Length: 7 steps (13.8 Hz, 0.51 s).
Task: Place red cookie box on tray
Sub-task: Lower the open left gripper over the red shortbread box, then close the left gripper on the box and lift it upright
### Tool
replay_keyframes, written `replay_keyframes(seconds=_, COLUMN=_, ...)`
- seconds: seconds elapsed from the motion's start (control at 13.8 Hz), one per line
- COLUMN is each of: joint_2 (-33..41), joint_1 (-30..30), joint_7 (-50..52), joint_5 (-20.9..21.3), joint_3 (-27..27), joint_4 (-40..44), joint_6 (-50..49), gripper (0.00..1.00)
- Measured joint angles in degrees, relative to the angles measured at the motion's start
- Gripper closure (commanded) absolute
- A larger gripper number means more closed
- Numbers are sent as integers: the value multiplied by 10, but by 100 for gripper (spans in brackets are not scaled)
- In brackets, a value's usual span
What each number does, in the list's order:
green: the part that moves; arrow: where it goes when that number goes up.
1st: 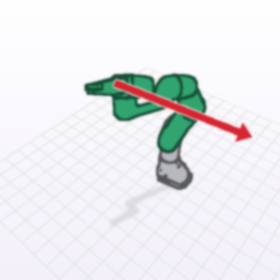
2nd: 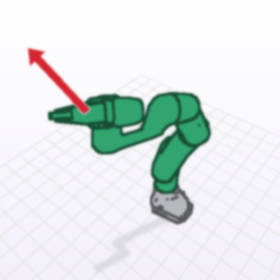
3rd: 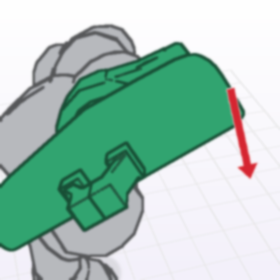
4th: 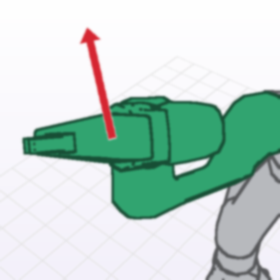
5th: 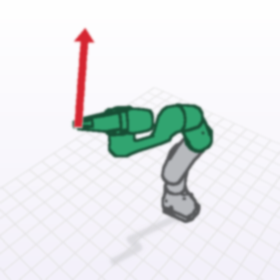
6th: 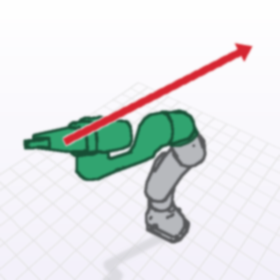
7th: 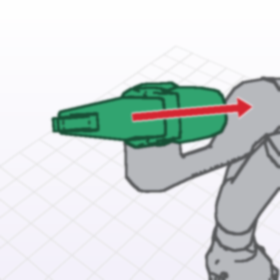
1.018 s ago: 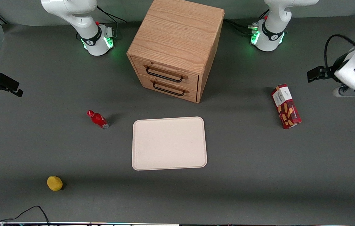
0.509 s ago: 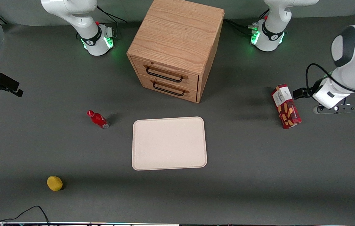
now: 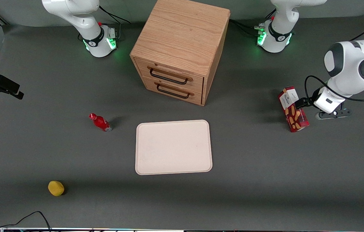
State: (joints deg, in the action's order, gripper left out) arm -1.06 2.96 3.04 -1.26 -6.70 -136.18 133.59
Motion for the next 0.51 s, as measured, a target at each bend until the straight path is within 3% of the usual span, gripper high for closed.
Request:
replay_keyframes(seconds=0.29, joint_2=-39, joint_1=0, joint_7=-1, joint_5=-31, joint_3=-1, joint_4=-45, joint_6=99, gripper=5)
replay_keyframes(seconds=0.36, joint_2=-47, joint_1=0, joint_7=-1, joint_5=-37, joint_3=-1, joint_4=-47, joint_6=109, gripper=15)
replay_keyframes(seconds=0.51, joint_2=-56, joint_1=1, joint_7=-1, joint_5=-40, joint_3=0, joint_4=-49, joint_6=122, gripper=45)
